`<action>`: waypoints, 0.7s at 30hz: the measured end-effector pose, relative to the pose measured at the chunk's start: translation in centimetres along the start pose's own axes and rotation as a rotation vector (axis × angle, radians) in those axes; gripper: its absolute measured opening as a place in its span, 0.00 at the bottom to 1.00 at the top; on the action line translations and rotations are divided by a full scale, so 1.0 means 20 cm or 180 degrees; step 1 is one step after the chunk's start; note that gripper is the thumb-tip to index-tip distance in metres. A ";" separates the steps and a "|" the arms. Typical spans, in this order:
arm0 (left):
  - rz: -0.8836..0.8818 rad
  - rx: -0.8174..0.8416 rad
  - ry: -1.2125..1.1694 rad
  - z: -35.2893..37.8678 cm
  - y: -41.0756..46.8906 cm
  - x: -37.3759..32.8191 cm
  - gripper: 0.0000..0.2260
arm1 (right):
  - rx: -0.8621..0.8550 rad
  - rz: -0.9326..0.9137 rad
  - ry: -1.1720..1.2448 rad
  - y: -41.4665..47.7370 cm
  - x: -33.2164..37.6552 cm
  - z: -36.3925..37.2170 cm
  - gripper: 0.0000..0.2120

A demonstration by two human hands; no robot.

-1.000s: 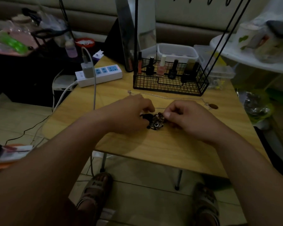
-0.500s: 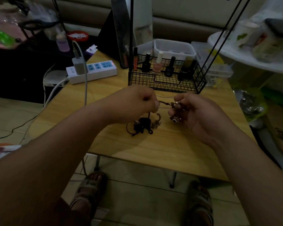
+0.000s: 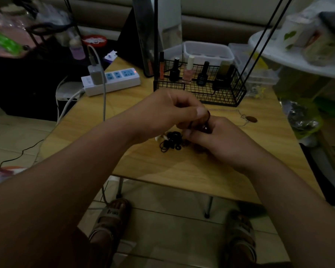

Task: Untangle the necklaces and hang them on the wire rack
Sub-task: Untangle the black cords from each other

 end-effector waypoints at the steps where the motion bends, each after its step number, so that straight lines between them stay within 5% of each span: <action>1: 0.0019 -0.0023 0.0023 0.00 0.00 0.00 0.07 | -0.0060 0.0014 0.0015 0.00 -0.01 0.00 0.06; 5: -0.0165 -0.0178 0.0824 -0.07 0.03 0.06 0.10 | -0.0508 0.0157 0.0377 0.02 -0.04 -0.05 0.11; 10: -0.0180 0.0363 0.2477 -0.03 0.03 0.17 0.20 | -0.0958 0.0124 0.1175 0.02 -0.03 -0.13 0.10; 15: -0.0117 0.0098 0.2535 -0.03 0.05 0.18 0.11 | -0.1437 0.0058 0.2301 0.00 -0.01 -0.20 0.11; 21: -0.0234 0.0079 0.2338 -0.08 0.04 0.18 0.09 | -0.1623 0.0107 0.2375 -0.03 -0.04 -0.28 0.12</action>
Point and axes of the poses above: each hand's wrist, its own y-axis towards the middle knuckle, its own z-axis out of the palm, x = y × z, the point moved 3 cm from there along y, towards the middle knuckle, and after that the axes turned 13 degrees about -z, right-handed, at the moved point
